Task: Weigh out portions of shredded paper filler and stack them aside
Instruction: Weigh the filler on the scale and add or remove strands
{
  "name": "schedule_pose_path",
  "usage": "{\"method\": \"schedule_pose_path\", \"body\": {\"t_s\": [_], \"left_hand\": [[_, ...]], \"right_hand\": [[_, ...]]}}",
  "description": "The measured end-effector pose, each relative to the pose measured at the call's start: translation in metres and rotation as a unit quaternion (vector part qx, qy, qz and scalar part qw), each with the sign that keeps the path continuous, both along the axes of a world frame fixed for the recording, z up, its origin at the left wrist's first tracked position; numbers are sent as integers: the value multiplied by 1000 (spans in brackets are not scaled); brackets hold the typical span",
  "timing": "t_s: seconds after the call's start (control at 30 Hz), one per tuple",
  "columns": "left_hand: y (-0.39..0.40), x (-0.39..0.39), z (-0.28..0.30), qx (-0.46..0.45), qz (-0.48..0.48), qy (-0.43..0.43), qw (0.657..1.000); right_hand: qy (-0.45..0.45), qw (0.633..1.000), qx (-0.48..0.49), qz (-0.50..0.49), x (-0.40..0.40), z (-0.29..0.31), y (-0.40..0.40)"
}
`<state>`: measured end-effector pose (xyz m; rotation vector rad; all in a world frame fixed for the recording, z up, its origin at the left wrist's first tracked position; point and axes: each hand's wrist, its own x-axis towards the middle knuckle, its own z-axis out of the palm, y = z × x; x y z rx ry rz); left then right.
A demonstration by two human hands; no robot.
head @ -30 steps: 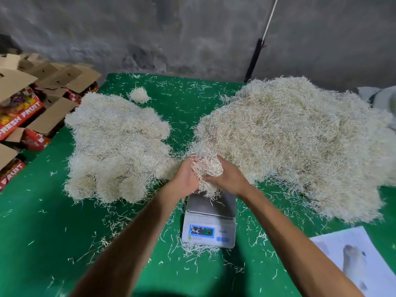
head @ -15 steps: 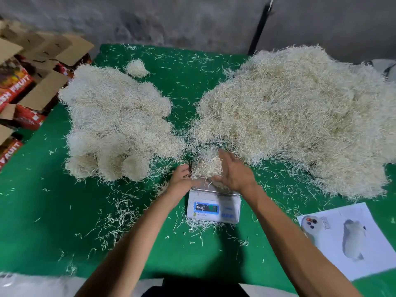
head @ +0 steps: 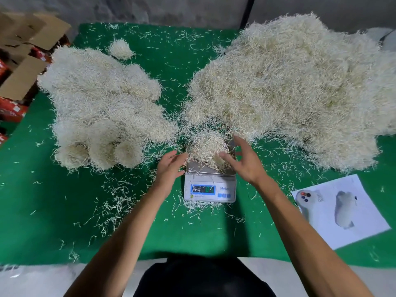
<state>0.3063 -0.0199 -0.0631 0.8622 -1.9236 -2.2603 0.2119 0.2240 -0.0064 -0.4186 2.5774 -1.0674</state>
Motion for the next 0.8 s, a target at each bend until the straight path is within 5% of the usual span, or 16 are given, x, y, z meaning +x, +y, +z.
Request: {"method": "schedule_pose_path", "body": {"t_s": [0.8], "left_hand": [[1, -15, 3, -33, 135, -34, 990]], "right_hand": [[-45, 994, -42, -86, -14, -24, -7]]}}
